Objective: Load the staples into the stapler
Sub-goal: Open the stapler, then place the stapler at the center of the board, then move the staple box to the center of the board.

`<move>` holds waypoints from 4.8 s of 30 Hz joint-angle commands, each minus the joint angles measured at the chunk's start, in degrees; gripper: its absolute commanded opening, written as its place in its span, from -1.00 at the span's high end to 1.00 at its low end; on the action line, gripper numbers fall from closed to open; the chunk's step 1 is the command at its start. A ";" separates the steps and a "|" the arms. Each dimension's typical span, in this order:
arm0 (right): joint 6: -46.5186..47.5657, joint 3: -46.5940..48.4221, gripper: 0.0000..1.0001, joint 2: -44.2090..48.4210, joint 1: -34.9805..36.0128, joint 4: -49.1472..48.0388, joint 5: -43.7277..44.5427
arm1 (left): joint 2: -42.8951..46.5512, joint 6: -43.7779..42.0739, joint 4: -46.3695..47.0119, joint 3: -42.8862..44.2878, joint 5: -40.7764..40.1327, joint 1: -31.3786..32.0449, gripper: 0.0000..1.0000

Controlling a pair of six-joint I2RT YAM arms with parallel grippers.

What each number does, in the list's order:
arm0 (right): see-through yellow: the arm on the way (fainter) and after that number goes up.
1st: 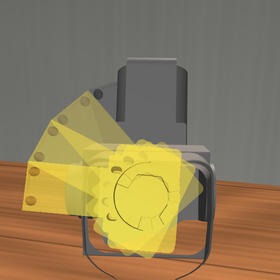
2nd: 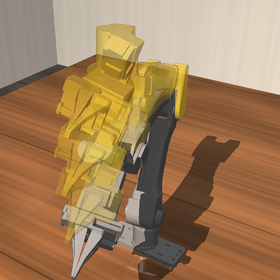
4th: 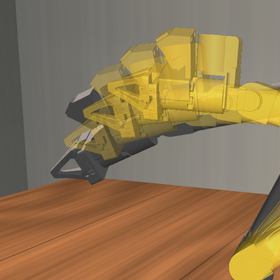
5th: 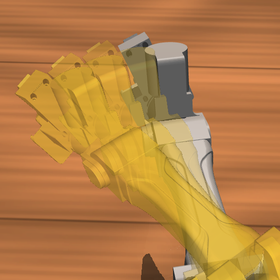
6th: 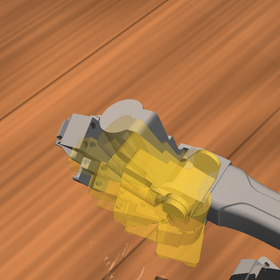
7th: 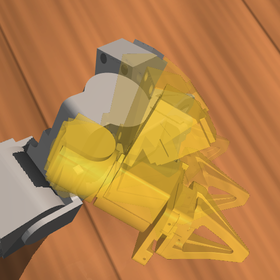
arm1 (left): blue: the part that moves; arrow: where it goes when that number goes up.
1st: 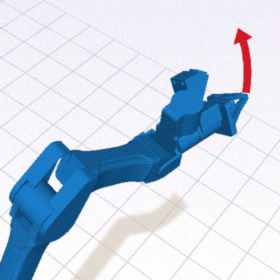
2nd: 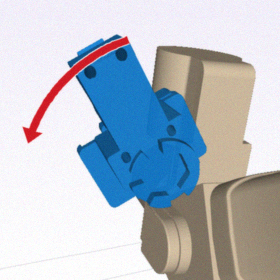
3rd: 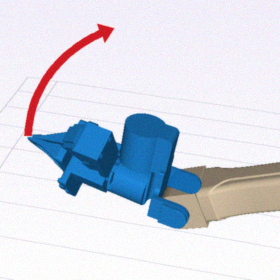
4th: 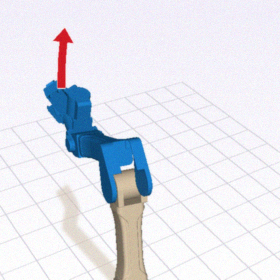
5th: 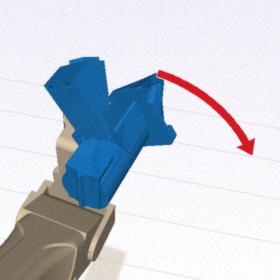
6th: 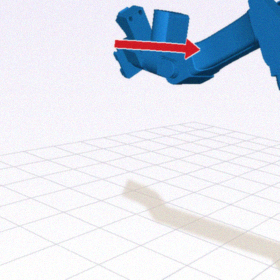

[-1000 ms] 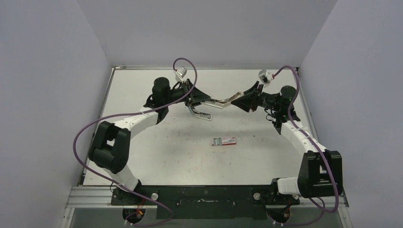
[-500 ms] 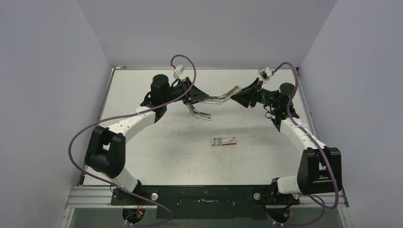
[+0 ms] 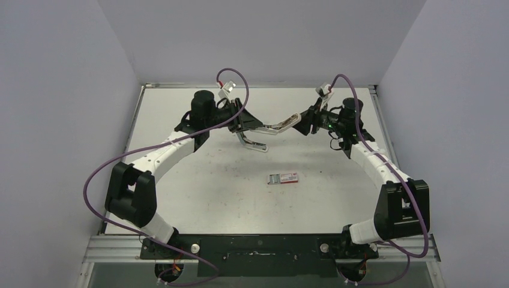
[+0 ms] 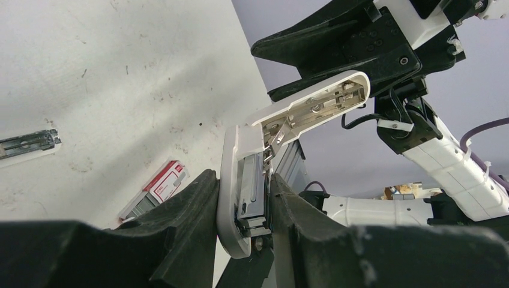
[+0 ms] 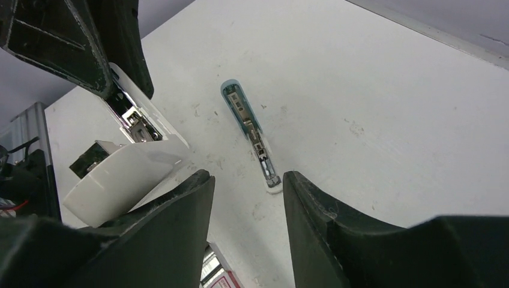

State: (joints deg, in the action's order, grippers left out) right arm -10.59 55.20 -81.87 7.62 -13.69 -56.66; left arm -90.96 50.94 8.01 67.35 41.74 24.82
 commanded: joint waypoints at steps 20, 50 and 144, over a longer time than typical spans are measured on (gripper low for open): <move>21.22 5.20 -0.30 6.13 -6.94 21.76 1.85 | 5.68 -8.77 -1.79 -1.11 -0.71 -4.36 1.00; 27.34 -0.31 -0.31 3.44 -2.56 23.02 7.34 | -6.22 -14.68 20.09 -28.74 2.70 -9.45 1.00; 61.94 -1.24 -0.29 -13.78 23.39 39.47 26.92 | 18.17 -47.17 -14.02 -17.96 -19.68 -19.52 -0.93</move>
State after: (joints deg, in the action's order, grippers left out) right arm 48.90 52.05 -94.89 30.46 25.89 -31.09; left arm -74.46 2.61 -8.38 48.62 20.99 5.87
